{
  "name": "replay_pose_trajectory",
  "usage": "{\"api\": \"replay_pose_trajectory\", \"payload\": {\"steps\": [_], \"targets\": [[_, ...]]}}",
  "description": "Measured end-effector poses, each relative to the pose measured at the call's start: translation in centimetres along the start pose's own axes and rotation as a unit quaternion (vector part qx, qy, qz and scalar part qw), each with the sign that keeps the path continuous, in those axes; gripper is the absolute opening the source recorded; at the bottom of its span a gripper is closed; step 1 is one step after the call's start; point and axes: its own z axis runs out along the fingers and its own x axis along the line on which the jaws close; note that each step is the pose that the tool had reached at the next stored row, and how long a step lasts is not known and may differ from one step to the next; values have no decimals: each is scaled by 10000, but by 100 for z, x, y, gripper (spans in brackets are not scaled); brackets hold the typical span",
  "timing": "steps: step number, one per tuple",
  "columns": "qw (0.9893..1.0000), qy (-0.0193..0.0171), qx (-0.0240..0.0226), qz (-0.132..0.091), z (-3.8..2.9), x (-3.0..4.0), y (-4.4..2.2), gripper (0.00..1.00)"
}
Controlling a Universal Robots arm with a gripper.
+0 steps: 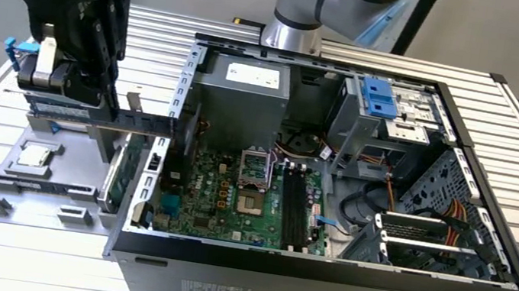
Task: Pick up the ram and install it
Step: 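Pick up the ram and move it above insertion slot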
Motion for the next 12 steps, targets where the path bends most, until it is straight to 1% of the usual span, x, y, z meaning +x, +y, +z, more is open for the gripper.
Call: {"api": "replay_pose_trajectory", "payload": {"steps": [6,8,12], "targets": [[10000,0,0,0,0,1,-76,0],[10000,0,0,0,0,1,-87,0],[10000,0,0,0,0,1,-89,0]]}}
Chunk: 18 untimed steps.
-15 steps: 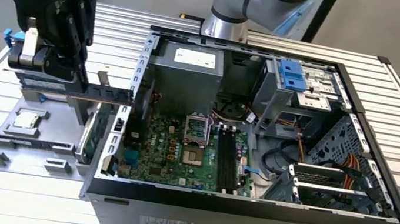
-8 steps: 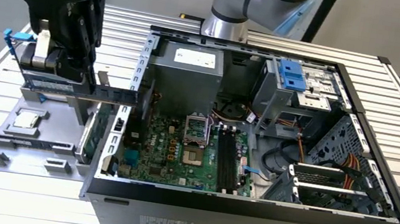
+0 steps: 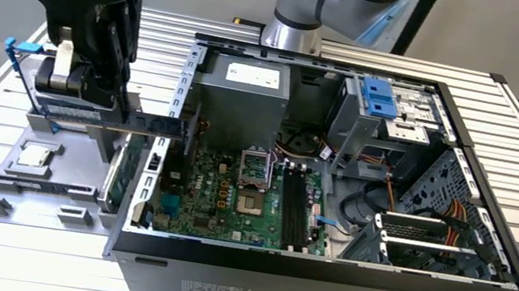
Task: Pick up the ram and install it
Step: 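Pick up the ram and move it above insertion slot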
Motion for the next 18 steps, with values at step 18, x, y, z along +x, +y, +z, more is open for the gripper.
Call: {"api": "replay_pose_trajectory", "payload": {"steps": [18], "targets": [[10000,1,-1,0,-1,1,-212,0]]}}
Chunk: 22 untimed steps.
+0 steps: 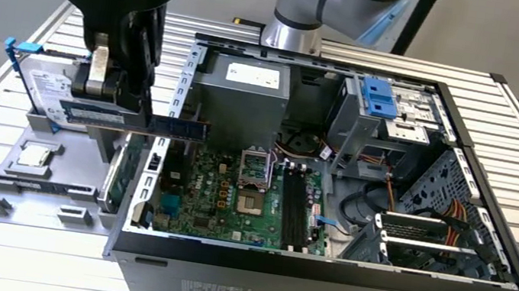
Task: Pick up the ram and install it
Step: 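Pick up the ram and move it above insertion slot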
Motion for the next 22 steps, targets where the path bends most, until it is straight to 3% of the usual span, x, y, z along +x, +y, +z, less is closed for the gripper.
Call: {"api": "replay_pose_trajectory", "payload": {"steps": [22], "targets": [[10000,0,0,0,0,2,-223,0]]}}
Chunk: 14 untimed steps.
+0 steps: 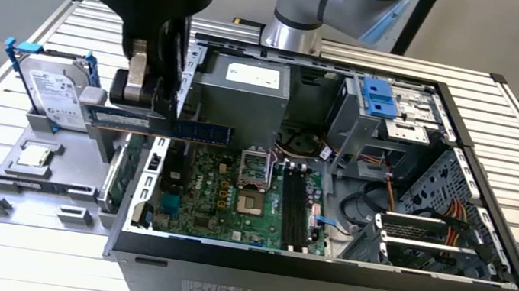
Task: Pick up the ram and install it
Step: 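Pick up the ram and move it above insertion slot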
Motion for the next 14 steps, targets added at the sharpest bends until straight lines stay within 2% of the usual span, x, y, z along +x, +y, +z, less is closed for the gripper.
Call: {"api": "replay_pose_trajectory", "payload": {"steps": [14], "targets": [[10000,0,0,0,-1,1,-116,0]]}}
